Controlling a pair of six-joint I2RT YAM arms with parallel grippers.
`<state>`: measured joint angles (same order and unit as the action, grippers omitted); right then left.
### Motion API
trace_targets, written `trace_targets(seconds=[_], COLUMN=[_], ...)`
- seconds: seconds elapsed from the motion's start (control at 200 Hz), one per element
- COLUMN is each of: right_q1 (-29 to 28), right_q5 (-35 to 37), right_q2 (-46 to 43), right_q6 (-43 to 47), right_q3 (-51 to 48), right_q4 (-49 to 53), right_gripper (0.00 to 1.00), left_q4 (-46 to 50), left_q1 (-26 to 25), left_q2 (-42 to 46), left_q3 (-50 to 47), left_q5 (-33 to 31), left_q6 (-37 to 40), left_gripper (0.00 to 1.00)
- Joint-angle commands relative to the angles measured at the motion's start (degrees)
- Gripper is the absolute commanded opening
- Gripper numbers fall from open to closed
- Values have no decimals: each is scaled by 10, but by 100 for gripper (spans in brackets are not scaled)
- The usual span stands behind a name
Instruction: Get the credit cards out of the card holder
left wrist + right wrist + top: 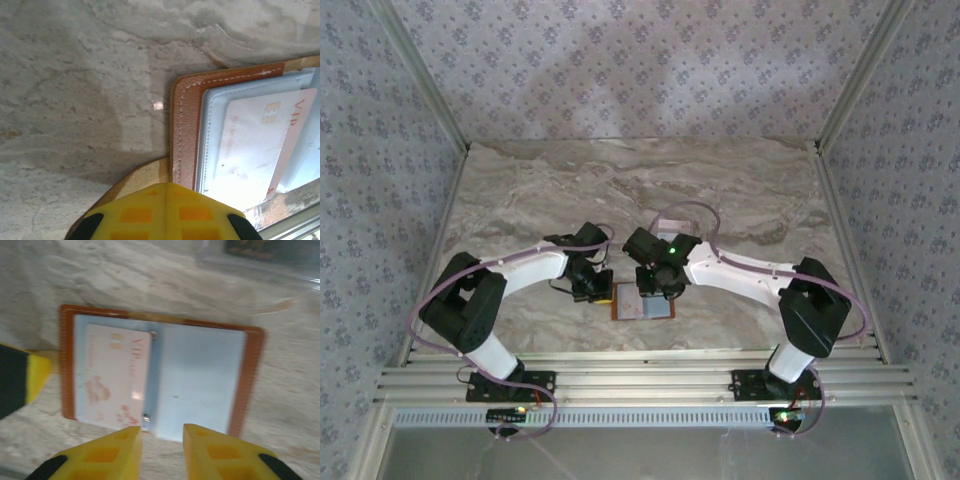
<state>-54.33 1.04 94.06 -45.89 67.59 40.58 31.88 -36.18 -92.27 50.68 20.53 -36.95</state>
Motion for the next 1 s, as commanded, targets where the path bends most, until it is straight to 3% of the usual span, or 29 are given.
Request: trace_targets(seconds=[0.0, 0.18, 0.465, 0.994], right_q1=[18, 42, 65, 72], right_q5=[-89, -136, -168, -176], right_q2=[1, 19, 40, 46], right_q6=[-7, -30, -26, -32], right_q3=[-45, -90, -122, -152], right_q4=[-109, -197, -240, -277], right_gripper=[24, 22, 22, 19], left_q4=[1, -8, -18, 35], left_q1=[-15, -30, -43, -54], left_q2=[8, -11, -44, -70], left_q3=[23, 33, 42, 51], left_q5=[3, -1, -1, -56], left_q6=[-14, -22, -21, -1], left_gripper=[7, 6, 6, 6])
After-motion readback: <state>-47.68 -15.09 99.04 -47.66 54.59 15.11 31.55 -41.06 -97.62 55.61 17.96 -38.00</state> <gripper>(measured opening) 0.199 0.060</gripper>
